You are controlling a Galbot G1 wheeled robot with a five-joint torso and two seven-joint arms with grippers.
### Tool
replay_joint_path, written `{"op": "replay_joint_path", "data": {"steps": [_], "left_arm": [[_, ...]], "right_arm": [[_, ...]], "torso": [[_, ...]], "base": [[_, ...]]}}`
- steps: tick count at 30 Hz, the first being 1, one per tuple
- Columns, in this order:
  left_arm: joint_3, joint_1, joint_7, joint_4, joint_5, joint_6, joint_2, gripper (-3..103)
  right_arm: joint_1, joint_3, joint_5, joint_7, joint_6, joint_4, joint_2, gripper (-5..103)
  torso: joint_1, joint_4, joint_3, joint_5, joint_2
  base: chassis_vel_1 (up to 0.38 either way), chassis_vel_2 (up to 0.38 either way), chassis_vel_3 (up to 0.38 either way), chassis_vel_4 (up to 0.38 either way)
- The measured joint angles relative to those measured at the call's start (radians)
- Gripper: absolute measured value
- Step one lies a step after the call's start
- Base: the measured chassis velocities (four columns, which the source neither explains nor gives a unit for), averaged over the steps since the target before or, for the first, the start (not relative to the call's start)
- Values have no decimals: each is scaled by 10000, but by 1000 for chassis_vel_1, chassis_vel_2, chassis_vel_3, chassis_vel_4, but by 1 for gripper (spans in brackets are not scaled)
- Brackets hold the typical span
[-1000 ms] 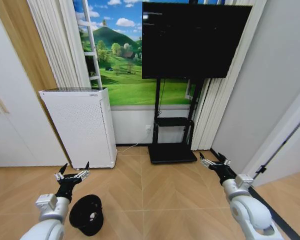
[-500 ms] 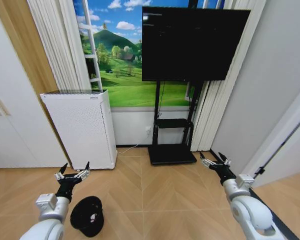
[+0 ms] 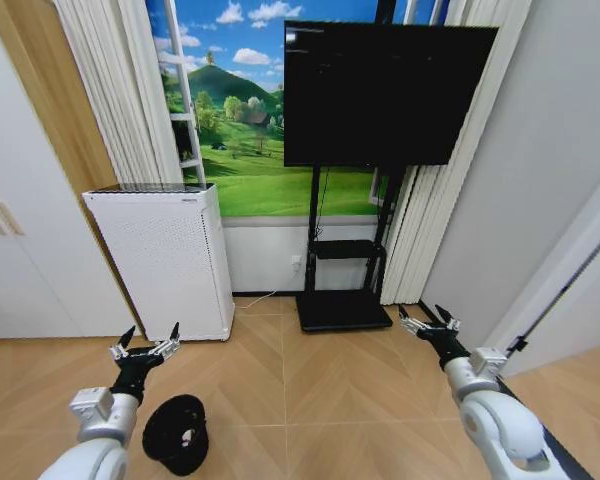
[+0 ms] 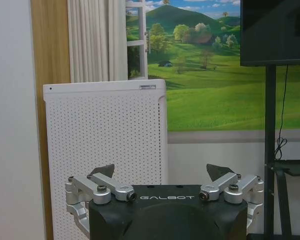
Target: Pick up the trash bin and place the garbage on the floor into it.
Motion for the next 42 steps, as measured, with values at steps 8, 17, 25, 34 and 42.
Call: {"op": "replay_joint_path", "data": {"steps": [8,17,25,34,42], "left_arm": [[8,-18,4,90,87,-76,6,100],[11,-27,41,99,92,-105,28,100],[-11,-10,79,97,79,-125,25,100],[-27,3,136,81,70,-157,-5,100],[-50,-11,162,78,35,-161,29,100]], "right_arm": [[-79,34,-30,18,-1,12,57,100],[-137,105,-54,17,-2,119,88,100],[-192,149,-62,17,-15,228,132,100],[-288,229,-66,15,-26,321,141,100],[-302,267,-65,10,-58,378,164,100]], "torso": [[-6,0,-12,0,-21],[-24,0,-36,0,-63],[-41,0,-53,-3,-83],[-40,-1,-59,1,-104],[-47,1,-67,2,-112]], "base": [[0,0,0,0],[49,-47,-44,49],[159,-152,-163,149],[124,-132,-124,127],[149,-145,-157,164]]}}
